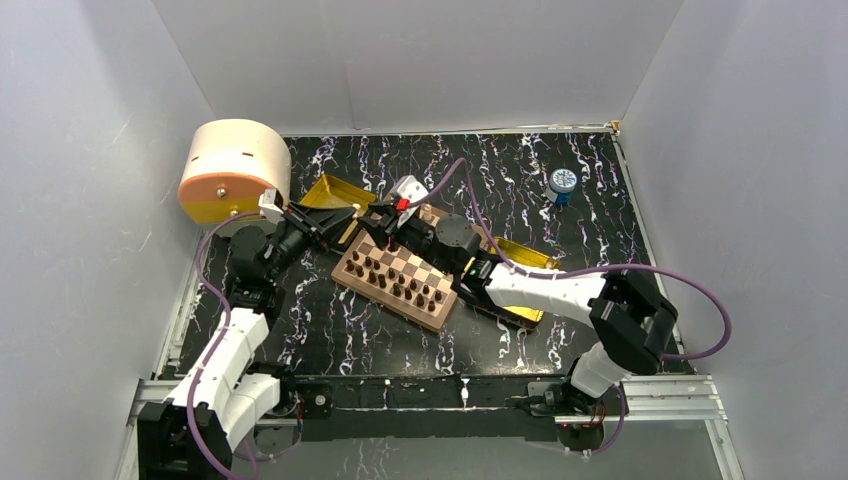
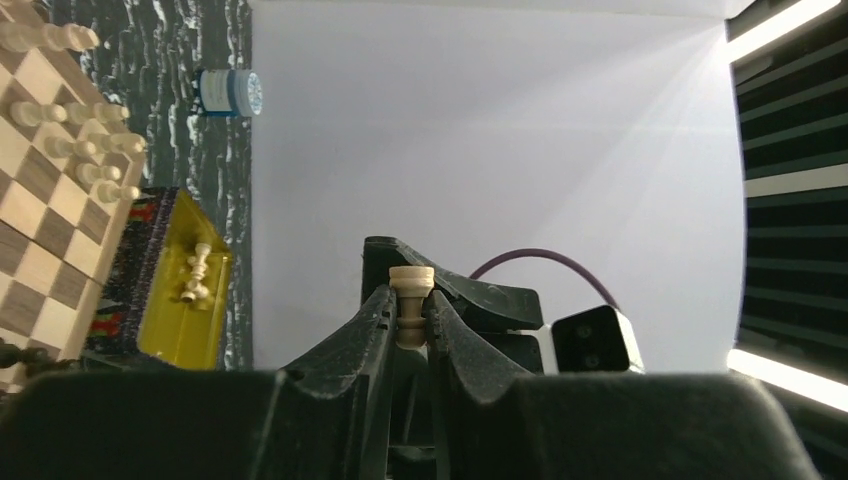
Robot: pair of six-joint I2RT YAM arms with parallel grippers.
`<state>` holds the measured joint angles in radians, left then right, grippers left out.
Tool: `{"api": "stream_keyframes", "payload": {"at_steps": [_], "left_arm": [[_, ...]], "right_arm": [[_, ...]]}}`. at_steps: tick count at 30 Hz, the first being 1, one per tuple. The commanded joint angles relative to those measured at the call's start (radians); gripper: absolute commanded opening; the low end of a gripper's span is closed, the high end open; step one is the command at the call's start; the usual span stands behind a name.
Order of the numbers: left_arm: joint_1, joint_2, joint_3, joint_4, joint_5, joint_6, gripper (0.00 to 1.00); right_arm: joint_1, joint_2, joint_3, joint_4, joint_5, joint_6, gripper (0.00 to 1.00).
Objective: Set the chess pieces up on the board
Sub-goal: Place the chess piece on the chessboard.
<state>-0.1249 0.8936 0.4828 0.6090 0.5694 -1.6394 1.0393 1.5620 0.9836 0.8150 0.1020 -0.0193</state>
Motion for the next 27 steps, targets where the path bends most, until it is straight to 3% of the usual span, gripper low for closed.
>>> {"api": "stream_keyframes", "payload": {"at_steps": [1,5,8,12,21,27], "left_arm": [[-0.009,0.008,0.061,-0.133,0.045,0.168,0.14],[-0.009,0.087,0.206,-0.409,0.11,0.46,0.14],[-0.009,0.15,0.309,-0.616,0.152,0.682,0.13],[-0.01,0.246,0.457,-0.937,0.123,0.987,0.1],[-0.057,0.506,0.754,-1.314,-0.048,1.319,0.08],[-0.154,0.707,0.942,-1.463,-0.178,1.415,0.08]], "right_arm": [[0.007,-0.085,0.009,0.006,0.043,-0.001,0.48],[0.006,-0.15,-0.008,-0.139,0.055,-0.023,0.5],[0.007,-0.212,-0.085,-0.177,-0.009,-0.155,0.5],[0.002,-0.299,-0.139,-0.256,-0.008,-0.232,0.5],[-0.002,-0.438,-0.229,-0.394,0.015,-0.154,0.51],[-0.002,-0.616,-0.332,-0.478,0.034,-0.071,0.52]]}}
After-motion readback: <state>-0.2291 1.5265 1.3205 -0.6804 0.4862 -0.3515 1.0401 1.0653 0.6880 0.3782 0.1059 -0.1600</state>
